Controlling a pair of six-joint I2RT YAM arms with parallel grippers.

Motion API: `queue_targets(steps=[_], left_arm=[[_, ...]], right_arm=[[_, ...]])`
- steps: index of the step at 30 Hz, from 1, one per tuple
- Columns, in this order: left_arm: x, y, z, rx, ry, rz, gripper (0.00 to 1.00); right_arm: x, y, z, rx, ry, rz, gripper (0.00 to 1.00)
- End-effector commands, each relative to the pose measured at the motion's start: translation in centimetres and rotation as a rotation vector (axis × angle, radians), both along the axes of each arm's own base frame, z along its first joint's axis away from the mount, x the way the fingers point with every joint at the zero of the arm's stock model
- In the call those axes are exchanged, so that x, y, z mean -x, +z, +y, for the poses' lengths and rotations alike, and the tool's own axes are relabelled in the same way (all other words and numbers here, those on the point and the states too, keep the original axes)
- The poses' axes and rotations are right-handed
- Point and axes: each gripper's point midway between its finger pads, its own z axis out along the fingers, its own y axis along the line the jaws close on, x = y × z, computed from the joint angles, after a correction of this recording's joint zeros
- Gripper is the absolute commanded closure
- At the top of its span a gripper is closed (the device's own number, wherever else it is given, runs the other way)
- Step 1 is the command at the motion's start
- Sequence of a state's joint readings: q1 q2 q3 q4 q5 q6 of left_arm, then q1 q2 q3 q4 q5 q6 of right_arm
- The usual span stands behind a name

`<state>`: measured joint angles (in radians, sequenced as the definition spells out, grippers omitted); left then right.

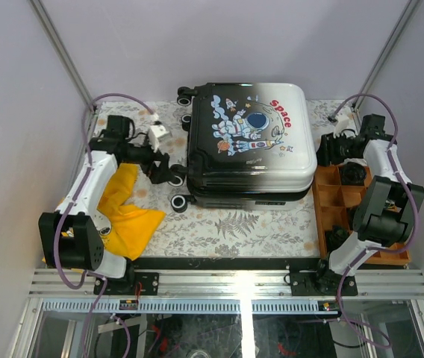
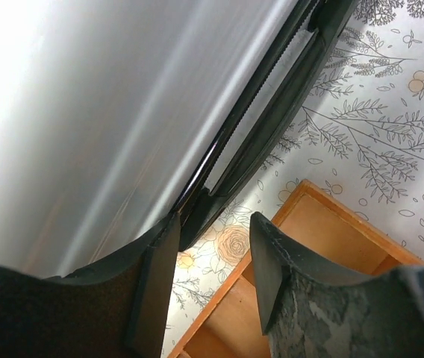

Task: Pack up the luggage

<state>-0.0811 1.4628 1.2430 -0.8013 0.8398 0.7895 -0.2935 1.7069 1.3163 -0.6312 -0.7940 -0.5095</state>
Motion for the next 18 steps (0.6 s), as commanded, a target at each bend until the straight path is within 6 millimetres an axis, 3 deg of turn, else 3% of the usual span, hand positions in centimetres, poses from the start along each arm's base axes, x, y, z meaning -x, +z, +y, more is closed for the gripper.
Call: queue_targets(steps=[1, 4, 7, 13, 18], left_arm=[[-2.9, 3.7, 4.1, 0.163, 0.233, -0.002, 0.08], [-4.7, 4.8, 7.7, 0.246, 0.415, 0.024, 0.07], [-5.7, 4.5, 10.4, 0.246, 0.513, 0.021, 0.08], [-8.5, 3.6, 11.3, 0.156, 0.525, -0.007, 0.1], [-10.1, 2.2, 9.0, 0.055, 0.418, -0.038, 0.12]], right_arm=[[3.0, -1.0, 4.8, -0.076, 0.135, 0.064, 0.49], [4.2, -1.6, 5.8, -0.102, 0.168, 0.077, 0.49], [5.0, -2.3, 6.3, -0.112, 0.178, 0.091, 0.49], [5.0, -1.7, 5.7, -0.088, 0.155, 0.1, 0.49], [6.2, 1.2, 4.6, -0.076, 0.134, 0.002, 0.5]])
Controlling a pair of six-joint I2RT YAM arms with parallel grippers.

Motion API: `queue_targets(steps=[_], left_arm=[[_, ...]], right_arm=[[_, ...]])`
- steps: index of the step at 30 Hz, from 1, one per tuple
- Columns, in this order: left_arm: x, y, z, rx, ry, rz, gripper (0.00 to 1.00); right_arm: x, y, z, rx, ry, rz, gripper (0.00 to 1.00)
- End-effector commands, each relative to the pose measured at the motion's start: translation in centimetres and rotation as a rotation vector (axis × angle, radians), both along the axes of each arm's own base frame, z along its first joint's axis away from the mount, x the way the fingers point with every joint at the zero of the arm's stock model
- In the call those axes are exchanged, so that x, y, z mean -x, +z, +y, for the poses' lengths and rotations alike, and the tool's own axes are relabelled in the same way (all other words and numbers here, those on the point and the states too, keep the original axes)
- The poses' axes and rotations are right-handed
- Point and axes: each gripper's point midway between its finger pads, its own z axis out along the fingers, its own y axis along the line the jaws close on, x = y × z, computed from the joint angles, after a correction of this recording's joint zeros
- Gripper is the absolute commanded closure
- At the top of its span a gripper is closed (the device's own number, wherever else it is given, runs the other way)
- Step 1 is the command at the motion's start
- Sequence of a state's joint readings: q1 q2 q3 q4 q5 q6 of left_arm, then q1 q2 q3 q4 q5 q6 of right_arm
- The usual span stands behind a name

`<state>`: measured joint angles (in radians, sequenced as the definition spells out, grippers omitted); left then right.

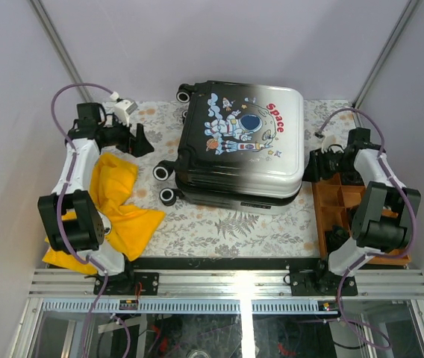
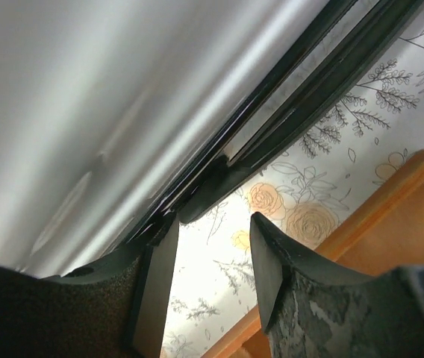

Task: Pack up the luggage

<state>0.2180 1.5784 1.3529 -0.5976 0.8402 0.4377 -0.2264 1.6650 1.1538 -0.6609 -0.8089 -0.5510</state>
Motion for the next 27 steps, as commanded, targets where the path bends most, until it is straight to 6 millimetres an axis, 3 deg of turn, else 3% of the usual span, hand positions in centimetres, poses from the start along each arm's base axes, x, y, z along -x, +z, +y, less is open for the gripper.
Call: queue_targets(steps=[1, 5, 9, 12, 16, 21, 27], left_arm=[[-2.3, -0.1, -1.8, -0.13, -0.07, -0.091, 0.12], [-5.2, 1.4, -1.8, -0.114, -0.024, -0.135, 0.12], [-6.9, 0.5, -3.3, -0.167, -0.073, -0.139, 0.13], [-5.8, -1.1, -5.8, -0.246, -0.207, -0.127, 0.14], [-2.7, -3.5, -8.3, -0.331, -0.365, -0.097, 0.18], [1.7, -4.7, -8.9, -0.316, -0.465, -0.063, 0.27], [8.1, -4.8, -9.8, -0.305, -0.599, -0.085, 0.32]], right_arm=[[2.1, 4.8, 0.8, -0.032, 0.039, -0.117, 0.51], [5.6, 4.7, 1.0, 0.016, 0.108, -0.11, 0.51], [8.4, 4.6, 1.6, 0.048, 0.168, -0.124, 0.53], [10.5, 3.9, 2.5, 0.089, 0.268, -0.16, 0.54], [11.4, 3.4, 3.7, 0.118, 0.314, -0.195, 0.55], [8.5, 3.0, 4.4, 0.086, 0.2, -0.193, 0.55], [1.8, 3.7, 4.6, 0.047, 0.095, -0.232, 0.57]])
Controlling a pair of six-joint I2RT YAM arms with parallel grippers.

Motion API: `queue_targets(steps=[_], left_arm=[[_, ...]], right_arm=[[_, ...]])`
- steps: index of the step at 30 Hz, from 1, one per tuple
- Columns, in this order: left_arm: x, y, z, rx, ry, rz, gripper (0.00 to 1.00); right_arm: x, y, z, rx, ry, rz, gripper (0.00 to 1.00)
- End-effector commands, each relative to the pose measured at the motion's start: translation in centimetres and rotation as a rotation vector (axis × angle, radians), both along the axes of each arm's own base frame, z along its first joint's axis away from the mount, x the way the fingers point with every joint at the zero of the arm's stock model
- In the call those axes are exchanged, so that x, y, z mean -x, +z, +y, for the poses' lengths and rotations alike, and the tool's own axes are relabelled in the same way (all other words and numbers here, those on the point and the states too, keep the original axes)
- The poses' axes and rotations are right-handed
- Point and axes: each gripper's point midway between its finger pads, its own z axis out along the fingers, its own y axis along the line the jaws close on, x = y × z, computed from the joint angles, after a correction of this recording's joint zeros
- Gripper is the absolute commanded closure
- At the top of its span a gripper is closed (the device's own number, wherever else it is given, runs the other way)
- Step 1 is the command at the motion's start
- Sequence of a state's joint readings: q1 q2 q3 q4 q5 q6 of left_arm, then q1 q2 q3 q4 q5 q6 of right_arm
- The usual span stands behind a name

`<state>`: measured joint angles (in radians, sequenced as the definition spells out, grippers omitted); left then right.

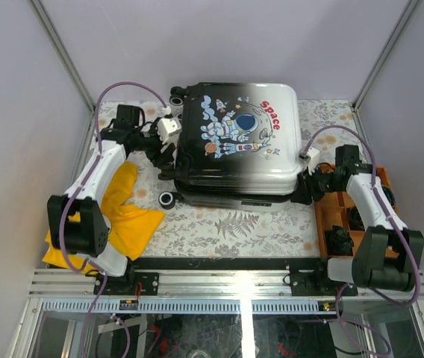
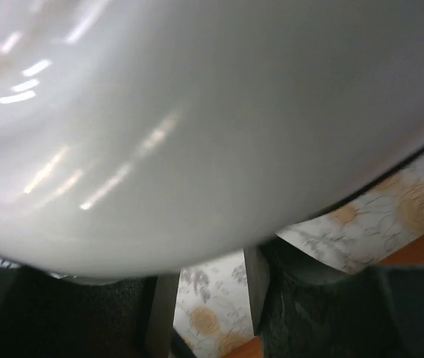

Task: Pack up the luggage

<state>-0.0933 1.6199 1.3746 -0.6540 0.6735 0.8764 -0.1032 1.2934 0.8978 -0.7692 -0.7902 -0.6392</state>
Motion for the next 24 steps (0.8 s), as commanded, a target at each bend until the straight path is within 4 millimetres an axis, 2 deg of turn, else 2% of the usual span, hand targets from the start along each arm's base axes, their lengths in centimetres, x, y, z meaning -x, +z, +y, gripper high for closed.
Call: queue_targets(steps=[1, 4, 7, 11, 13, 16, 18, 20, 22, 24], left_arm=[[8.7, -2.0, -1.4, 0.005, -0.153, 0.15, 0.32], [11.7, -2.7, -3.2, 0.015, -0.221, 0.18, 0.32], [14.4, -3.5, -5.5, 0.016, -0.295, 0.225, 0.32], [16.1, -1.9, -8.9, 0.106, -0.341, 0.271, 0.32], [16.9, -0.6, -10.7, 0.138, -0.377, 0.267, 0.31], [16.9, 1.8, -12.5, 0.202, -0.384, 0.236, 0.26], [15.4, 3.6, -12.4, 0.231, -0.337, 0.201, 0.24], [12.7, 6.0, -11.1, 0.292, -0.262, 0.161, 0.23], [9.3, 8.9, -8.4, 0.371, -0.135, 0.144, 0.23], [6.0, 10.9, -5.3, 0.376, -0.027, 0.083, 0.23]], right_arm=[[-8.8, 2.3, 0.2, -0.021, -0.082, -0.187, 0.57], [-12.6, 3.5, 0.5, -0.032, -0.088, -0.239, 0.57], [-16.4, 4.2, 0.0, -0.018, -0.117, -0.267, 0.57], [-20.6, 5.2, -3.2, 0.018, -0.231, -0.301, 0.57], [-21.8, 6.1, -5.4, -0.004, -0.309, -0.291, 0.57], [-20.9, 5.9, -7.0, -0.007, -0.35, -0.24, 0.57], [-19.0, 5.3, -6.6, -0.005, -0.334, -0.202, 0.57], [-16.7, 4.3, -5.9, -0.024, -0.329, -0.151, 0.57], [-14.7, 3.9, -5.2, -0.044, -0.331, -0.121, 0.57], [-13.3, 3.1, -4.7, -0.063, -0.347, -0.085, 0.57]])
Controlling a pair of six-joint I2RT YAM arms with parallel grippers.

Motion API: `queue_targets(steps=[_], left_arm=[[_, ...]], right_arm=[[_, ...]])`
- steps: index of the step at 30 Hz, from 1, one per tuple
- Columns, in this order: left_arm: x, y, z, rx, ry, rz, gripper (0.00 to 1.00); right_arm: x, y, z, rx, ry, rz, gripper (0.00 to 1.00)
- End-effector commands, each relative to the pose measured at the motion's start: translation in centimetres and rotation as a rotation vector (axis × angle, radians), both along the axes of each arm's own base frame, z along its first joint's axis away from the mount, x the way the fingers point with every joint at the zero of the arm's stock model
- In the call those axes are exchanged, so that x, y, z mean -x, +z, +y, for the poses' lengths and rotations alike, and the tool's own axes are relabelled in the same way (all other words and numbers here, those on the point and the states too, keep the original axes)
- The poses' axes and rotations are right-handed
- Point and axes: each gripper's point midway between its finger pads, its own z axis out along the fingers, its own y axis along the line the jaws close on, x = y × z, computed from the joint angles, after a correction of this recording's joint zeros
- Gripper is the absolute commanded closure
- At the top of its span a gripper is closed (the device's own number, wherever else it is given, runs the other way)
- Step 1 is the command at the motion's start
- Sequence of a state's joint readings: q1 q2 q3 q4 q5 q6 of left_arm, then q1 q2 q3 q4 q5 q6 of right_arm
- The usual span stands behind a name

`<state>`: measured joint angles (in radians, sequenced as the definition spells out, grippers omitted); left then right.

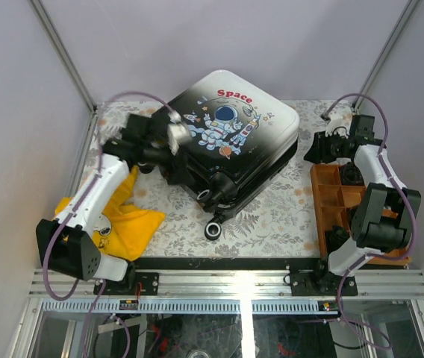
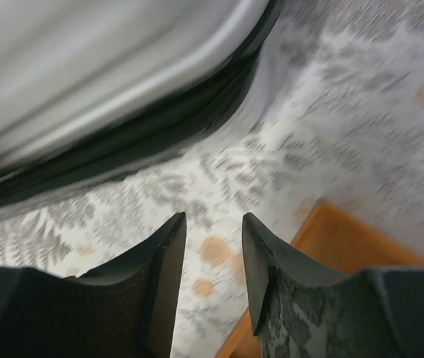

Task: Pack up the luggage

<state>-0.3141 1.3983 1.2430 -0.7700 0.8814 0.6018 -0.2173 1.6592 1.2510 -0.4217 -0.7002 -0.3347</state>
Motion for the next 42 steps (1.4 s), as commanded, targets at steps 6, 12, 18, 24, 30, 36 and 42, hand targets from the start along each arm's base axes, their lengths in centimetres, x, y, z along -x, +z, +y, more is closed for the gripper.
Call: queue_targets(steps=[6, 12, 18, 24, 30, 36, 42], left_arm=[[-15.7, 8.7, 12.7, -0.028, 0.558, -0.275, 0.08], [-21.3, 7.2, 17.7, -0.045, 0.737, -0.22, 0.06], [-23.6, 5.0, 18.9, 0.011, 0.786, -0.113, 0.12], [-18.2, 3.5, 14.7, 0.119, 0.533, 0.003, 0.14], [-13.3, 0.2, 12.9, 0.123, 0.476, 0.154, 0.15], [-7.5, -1.4, 6.8, 0.125, 0.332, 0.247, 0.17], [-4.9, -1.1, 2.7, 0.17, 0.318, 0.229, 0.17]], right_arm=[[4.5, -1.1, 5.3, -0.129, 0.03, 0.098, 0.57], [2.5, -2.3, 7.8, -0.162, 0.051, 0.109, 0.57], [-0.4, -3.5, 8.5, -0.177, 0.027, 0.103, 0.59], [-5.8, -3.3, 8.1, -0.183, -0.013, 0.044, 0.6], [-12.3, -1.5, 8.4, -0.23, -0.029, -0.031, 0.6], [-18.7, 1.6, 8.7, -0.256, -0.024, -0.152, 0.59], [-20.1, 4.3, 5.3, -0.168, -0.031, -0.225, 0.53]])
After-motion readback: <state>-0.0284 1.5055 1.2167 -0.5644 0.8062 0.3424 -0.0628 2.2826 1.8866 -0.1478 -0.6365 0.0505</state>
